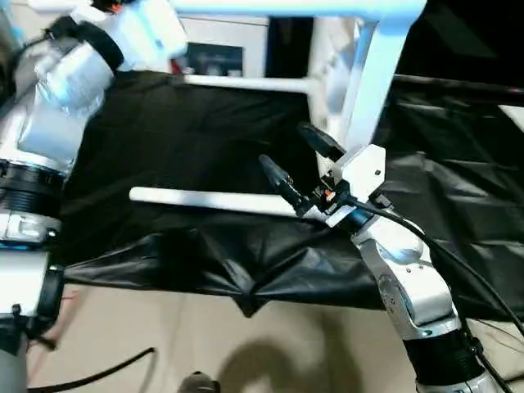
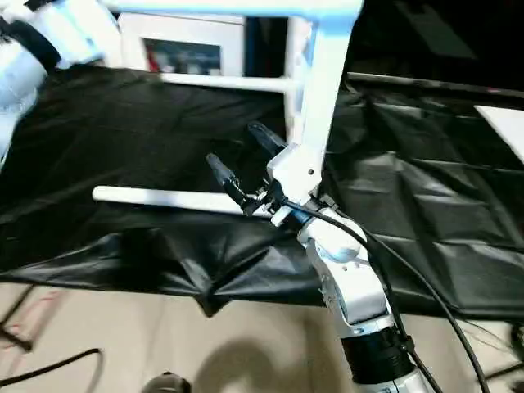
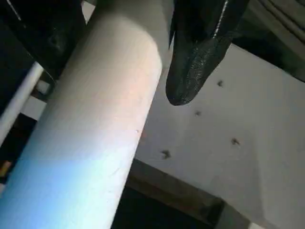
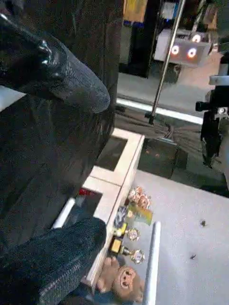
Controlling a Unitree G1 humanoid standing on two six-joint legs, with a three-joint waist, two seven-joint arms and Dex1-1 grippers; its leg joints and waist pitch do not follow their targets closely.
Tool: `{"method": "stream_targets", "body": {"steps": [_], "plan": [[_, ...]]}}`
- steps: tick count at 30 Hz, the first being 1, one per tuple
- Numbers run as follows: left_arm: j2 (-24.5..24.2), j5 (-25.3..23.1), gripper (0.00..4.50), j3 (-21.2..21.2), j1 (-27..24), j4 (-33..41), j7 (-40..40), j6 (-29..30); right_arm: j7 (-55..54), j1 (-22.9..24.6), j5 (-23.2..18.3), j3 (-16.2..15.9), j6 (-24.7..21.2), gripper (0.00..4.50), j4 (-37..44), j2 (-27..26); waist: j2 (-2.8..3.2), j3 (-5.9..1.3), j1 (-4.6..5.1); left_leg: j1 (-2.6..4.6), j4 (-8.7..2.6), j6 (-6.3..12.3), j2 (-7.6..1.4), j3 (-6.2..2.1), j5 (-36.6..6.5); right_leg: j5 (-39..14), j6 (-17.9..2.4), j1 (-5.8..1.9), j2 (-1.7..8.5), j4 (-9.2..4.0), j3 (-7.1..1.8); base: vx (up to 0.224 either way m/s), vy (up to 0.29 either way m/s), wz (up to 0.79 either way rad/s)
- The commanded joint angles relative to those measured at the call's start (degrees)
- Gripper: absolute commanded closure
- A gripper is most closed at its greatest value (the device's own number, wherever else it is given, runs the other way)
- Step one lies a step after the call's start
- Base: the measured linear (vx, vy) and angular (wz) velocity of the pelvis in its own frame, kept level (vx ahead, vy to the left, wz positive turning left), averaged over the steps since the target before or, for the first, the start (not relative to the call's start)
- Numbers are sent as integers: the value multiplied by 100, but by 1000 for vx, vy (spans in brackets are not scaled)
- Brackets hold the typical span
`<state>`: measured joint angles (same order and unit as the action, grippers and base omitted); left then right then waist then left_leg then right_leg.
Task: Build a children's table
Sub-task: Flip table
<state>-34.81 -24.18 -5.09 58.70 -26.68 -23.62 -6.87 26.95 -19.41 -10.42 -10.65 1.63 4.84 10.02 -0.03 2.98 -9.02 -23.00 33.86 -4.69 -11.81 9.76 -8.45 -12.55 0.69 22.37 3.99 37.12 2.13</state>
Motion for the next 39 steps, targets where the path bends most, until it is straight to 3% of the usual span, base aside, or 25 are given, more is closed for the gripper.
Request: {"method": "stream_targets", "body": {"steps": [1,6,11,17,21,22,24,27,32,33,36,39], "plan": [[460,1100,240,596,-134,-224,69,872,139,-50,-2,62,-49,52,-28,96,-52,-349,43,216,-390,-190,-114,-26,-1622,-1028,-842,-99,359,-483,-232,0,0,0],[509,1122,240,785,-142,-34,38,1430,306,-100,-13,106,-79,52,-99,245,-23,-362,40,162,-412,-113,-106,-40,-1538,-1347,-690,-116,377,-511,-201,0,0,0],[652,1269,240,1049,-174,238,-12,2117,598,-164,-224,164,-261,52,-112,428,-36,-364,86,153,-402,-51,-93,-31,-1528,-1321,-739,-125,373,-517,-192,0,0,0],[883,1506,239,1447,-224,455,240,2641,668,-282,-399,343,-403,52,-182,517,-71,-378,75,140,-366,54,-79,-12,-1251,-1022,-848,-133,362,-494,-177,0,0,0],[1035,1567,239,1756,-445,887,443,2898,639,-148,-491,367,-725,52,-120,524,-81,-380,92,137,-371,100,-87,-11,-1196,-846,-937,-146,345,-474,-164,0,0,0],[1053,1559,239,1782,-494,980,452,2943,641,-104,-513,362,-835,25,-94,528,-65,-388,85,147,-368,101,-90,-8,-1211,-825,-932,-131,342,-484,-169,0,0,0],[1185,1596,241,1862,-737,1353,529,2985,798,186,-803,317,-1224,18,56,546,-79,-381,86,150,-387,83,-107,-18,-1299,-757,-923,-148,344,-488,-167,0,0,0],[1235,1646,245,1736,-1118,1814,458,2653,766,560,-1021,314,-1655,1,184,570,-110,-395,80,155,-410,71,-123,-30,-1353,-706,-887,-158,345,-505,-158,0,0,0],[1254,1664,257,1671,-1304,2063,415,2676,504,661,-870,408,-1780,0,24,549,-109,-375,75,190,-425,-84,-121,-26,-1556,-865,-803,-112,347,-533,-169,0,0,0],[1259,1699,264,1635,-1425,2219,403,2702,41,552,-545,579,-1974,0,-310,497,-114,-367,78,187,-440,-148,-125,-38,-1641,-965,-766,-111,350,-537,-168,0,0,0],[1249,1714,266,1601,-1541,2341,369,2657,-303,330,-486,769,-1957,0,-639,342,-142,-371,99,207,-444,-275,-120,-36,-1692,-949,-785,-100,347,-531,-165,0,0,0],[1185,1685,268,1576,-1687,2428,355,2615,-967,-119,-309,957,-1815,0,-1200,165,-183,-384,143,158,-448,-315,-98,-44,-1545,-841,-764,-144,352,-497,-153,0,0,0]]}}
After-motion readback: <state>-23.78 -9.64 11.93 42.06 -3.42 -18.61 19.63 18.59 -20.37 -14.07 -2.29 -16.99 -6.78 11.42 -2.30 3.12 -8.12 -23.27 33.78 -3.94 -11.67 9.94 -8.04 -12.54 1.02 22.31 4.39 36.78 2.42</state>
